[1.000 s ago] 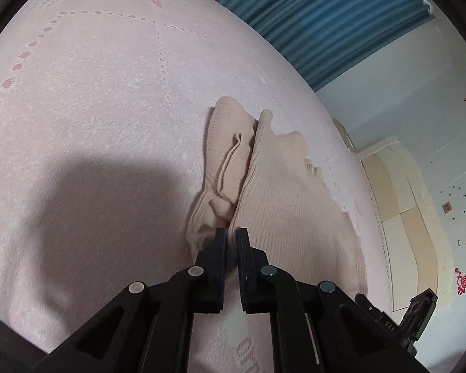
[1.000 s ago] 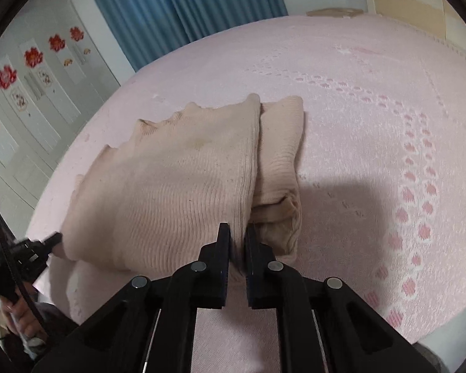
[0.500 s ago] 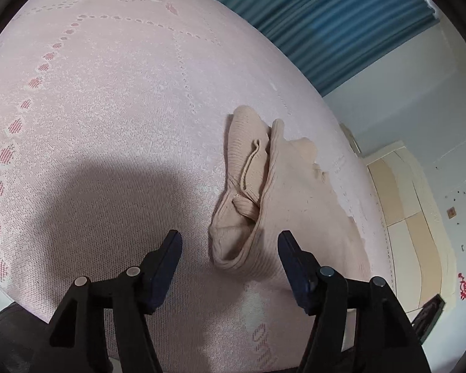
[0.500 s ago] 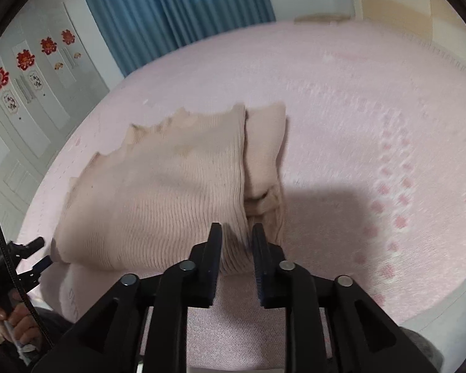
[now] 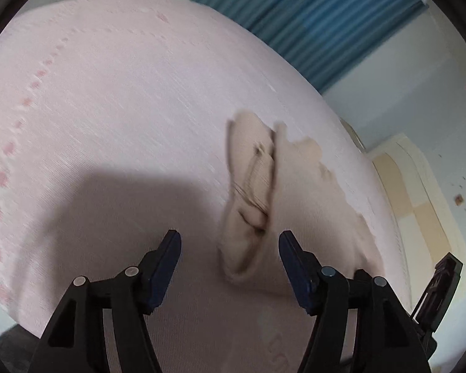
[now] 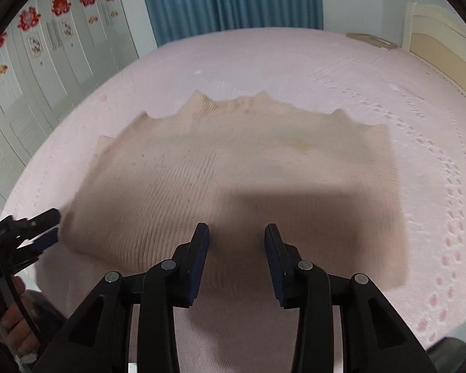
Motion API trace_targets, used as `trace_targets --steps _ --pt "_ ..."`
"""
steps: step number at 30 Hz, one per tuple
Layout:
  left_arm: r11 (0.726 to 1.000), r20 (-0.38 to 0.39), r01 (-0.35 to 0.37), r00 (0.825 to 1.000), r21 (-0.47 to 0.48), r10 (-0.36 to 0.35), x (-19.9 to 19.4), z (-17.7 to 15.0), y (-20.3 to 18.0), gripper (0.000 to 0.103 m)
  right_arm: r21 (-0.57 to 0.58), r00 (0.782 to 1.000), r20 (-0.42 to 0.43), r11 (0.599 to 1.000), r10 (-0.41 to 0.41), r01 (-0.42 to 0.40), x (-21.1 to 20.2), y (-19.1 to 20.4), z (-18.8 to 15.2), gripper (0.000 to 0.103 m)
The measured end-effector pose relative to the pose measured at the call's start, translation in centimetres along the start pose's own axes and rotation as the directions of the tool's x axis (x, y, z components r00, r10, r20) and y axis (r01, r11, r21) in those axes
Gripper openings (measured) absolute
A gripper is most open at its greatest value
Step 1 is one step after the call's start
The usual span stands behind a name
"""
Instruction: Fold small clothes
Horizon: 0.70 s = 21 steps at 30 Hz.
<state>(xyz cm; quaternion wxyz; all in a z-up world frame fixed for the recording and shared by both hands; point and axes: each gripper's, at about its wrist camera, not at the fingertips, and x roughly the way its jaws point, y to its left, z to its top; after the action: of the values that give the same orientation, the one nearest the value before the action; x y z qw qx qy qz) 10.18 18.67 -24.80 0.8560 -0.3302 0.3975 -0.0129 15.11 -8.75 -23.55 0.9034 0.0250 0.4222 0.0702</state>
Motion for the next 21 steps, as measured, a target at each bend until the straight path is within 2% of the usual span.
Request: trace_targets --steps 3,6,12,18,21 --pt "0.999 0.025 0.018 1.000 -0.044 -0.017 -0.1 0.9 1.0 0.063 0.022 0.999 -0.010 0.999 -0.048 0.048 1.8 0.3 1.9 0.039" --pt "0.996 0.010 0.031 0.999 -0.080 -0.030 0.4 1.5 1.7 0.063 0.044 0.996 -0.045 0.996 -0.079 0.081 4.3 0.4 4.2 0.039" --pt "0.999 0.033 -0.007 0.999 -0.052 0.008 0.8 2.0 1.0 0.063 0.046 0.988 -0.063 0.988 -0.143 0.146 7.9 1.2 7.4 0.043" --pt "0.999 -0.013 0.021 1.000 -0.046 -0.022 1.9 2.2 0.6 0.063 0.060 0.979 -0.113 0.983 -0.167 0.175 11.0 1.0 9.7 0.046" --pt "0.997 -0.038 0.064 0.997 -0.050 -0.066 2.3 2.1 0.6 0.063 0.069 0.977 -0.127 0.981 -0.173 0.183 11.2 1.0 10.1 0.046"
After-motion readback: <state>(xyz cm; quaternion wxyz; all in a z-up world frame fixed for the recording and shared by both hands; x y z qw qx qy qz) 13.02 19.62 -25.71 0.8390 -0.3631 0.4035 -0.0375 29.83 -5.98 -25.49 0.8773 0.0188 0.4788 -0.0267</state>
